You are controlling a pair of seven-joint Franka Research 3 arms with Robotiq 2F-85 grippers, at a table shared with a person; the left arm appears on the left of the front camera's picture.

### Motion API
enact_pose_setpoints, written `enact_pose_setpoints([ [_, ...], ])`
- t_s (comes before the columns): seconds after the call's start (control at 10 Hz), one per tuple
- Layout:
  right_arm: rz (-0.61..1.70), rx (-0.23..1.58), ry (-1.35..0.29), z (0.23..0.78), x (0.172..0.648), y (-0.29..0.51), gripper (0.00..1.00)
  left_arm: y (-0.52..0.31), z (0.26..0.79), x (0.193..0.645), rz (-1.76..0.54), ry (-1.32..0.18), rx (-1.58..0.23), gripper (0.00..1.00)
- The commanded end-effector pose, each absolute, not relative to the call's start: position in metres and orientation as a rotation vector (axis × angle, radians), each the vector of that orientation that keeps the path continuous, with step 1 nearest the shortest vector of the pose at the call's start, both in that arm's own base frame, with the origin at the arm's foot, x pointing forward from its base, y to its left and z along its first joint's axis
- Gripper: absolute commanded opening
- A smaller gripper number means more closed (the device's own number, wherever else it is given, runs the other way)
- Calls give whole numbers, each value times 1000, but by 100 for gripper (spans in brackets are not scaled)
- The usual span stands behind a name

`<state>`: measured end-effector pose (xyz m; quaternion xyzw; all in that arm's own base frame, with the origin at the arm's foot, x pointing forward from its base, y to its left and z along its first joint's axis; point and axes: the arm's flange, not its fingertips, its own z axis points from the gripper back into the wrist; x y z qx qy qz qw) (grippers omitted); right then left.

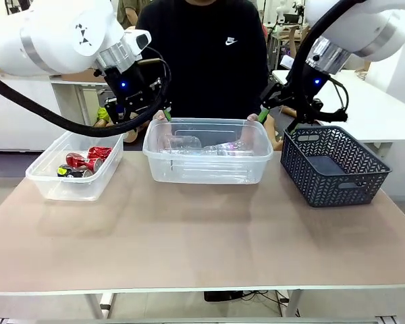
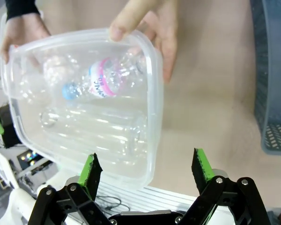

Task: Sort the waste into each basket.
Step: Release the Organizing box you were holding.

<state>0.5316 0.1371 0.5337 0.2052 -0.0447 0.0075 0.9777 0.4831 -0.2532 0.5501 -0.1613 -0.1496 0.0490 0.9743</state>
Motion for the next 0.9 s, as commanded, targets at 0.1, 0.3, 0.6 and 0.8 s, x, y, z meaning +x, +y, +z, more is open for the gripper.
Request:
enact_pose_setpoints([
  [0.1, 182, 481, 62, 560, 487, 83, 100, -257, 566, 453, -84, -160, -373, 100],
  [0.3, 224, 515, 23, 588, 425, 29, 100, -225, 575, 397, -100, -128, -350, 100],
  [0.6, 189, 596, 2, 590, 371, -3, 100, -207, 565, 335, -210, -108, -479, 100],
  [0.8, 203, 567, 31, 611, 370, -11, 100, -216, 583, 344, -196, -100, -472, 100],
])
